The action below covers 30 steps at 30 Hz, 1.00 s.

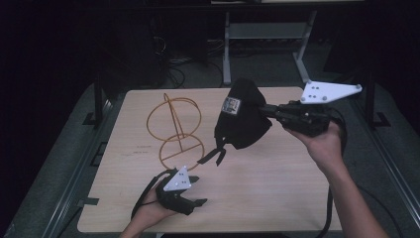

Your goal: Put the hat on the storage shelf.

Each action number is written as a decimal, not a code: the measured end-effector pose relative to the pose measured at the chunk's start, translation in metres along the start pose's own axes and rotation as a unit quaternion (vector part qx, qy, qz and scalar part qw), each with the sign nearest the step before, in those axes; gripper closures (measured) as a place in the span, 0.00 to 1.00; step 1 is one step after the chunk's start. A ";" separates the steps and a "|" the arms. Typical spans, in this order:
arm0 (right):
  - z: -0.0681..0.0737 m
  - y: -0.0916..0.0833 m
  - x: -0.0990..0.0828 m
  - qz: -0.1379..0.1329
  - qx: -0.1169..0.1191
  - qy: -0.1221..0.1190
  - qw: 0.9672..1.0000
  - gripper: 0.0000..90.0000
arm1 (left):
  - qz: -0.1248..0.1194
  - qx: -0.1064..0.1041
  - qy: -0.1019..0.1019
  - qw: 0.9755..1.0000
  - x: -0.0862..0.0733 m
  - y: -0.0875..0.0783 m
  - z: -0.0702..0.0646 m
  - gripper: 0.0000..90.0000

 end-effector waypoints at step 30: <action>0.005 0.122 0.078 0.044 0.064 -0.042 0.996 0.98 | 0.009 -0.003 0.014 1.000 -0.001 0.003 0.000 0.31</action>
Point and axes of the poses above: each handheld gripper's, and its own axes: y roughly forward along the jaws, x roughly out of its top, z roughly to its left, the point moved 2 cm from there along y, roughly forward along the jaws, and after that the axes turned 5 degrees about x, right-handed, at the moved point
